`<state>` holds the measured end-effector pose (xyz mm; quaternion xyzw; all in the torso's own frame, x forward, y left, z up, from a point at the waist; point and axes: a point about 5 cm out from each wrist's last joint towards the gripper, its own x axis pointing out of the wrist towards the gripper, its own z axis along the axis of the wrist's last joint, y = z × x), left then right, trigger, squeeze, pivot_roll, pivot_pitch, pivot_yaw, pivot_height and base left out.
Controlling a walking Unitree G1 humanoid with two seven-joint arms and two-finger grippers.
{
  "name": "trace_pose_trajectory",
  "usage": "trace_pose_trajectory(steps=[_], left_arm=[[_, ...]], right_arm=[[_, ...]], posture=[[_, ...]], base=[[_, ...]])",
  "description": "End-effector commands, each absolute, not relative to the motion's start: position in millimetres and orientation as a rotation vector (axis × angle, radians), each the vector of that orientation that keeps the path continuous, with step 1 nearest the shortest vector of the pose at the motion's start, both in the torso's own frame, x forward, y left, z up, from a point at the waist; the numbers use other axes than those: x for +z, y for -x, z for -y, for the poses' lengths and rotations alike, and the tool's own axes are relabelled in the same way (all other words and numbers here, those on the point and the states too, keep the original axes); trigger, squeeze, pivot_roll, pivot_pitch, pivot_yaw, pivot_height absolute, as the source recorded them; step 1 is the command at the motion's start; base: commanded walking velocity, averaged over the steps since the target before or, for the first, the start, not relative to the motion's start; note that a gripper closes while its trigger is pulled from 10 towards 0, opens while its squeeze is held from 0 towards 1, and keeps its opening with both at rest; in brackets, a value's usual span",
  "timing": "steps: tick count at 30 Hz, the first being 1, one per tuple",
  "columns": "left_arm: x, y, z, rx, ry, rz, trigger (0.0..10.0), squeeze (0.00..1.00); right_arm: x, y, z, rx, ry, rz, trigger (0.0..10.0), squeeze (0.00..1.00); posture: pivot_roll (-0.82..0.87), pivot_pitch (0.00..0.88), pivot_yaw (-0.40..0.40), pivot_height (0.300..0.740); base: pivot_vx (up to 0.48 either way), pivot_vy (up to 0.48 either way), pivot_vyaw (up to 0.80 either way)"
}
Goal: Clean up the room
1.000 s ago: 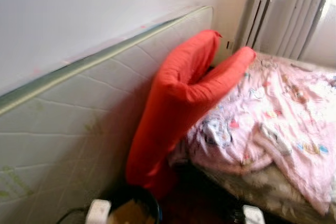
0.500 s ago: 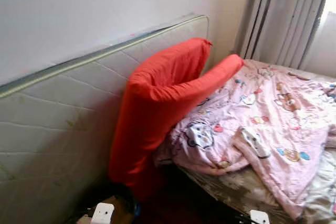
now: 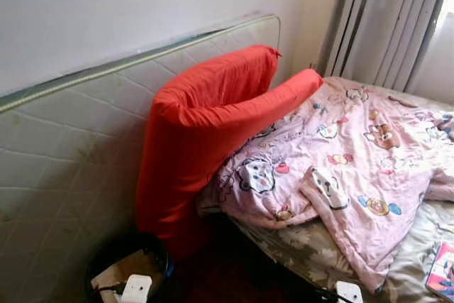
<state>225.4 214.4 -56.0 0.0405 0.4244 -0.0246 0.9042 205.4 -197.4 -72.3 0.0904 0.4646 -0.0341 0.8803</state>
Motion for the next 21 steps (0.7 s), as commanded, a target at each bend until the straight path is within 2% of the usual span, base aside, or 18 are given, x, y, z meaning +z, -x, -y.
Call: trace_pose_trajectory(steps=[1,8,16,21], left_arm=[[-55.9,-224.1,-219.3,-0.026,-0.073,-0.878,10.0,0.00],[-55.6,-224.6,-218.9,-0.040,-0.088,-0.881,10.0,0.00],[-55.4,-225.0,-219.2,-0.038,-0.100,-0.881,10.0,0.00],[-55.3,-225.0,-219.5,-0.036,-0.103,-0.882,10.0,0.00]], right_arm=[[-71.5,-208.3,191.7,-0.064,-0.204,-0.957,10.0,0.00],[-71.2,-208.6,192.1,-0.067,-0.206,-0.952,10.0,0.00],[-69.9,-210.4,192.7,-0.032,-0.162,-0.946,10.0,0.00],[-69.7,-210.8,193.1,-0.043,-0.165,-0.940,10.0,0.00]], posture=[[0.03,0.000,-0.020,0.740],[0.03,0.000,-0.021,0.740],[0.03,0.000,-0.022,0.740],[0.03,0.000,-0.022,0.740]], base=[[0.000,0.000,0.00],[0.000,0.000,0.00],[0.000,-0.259,0.00],[0.000,-0.263,0.70]])
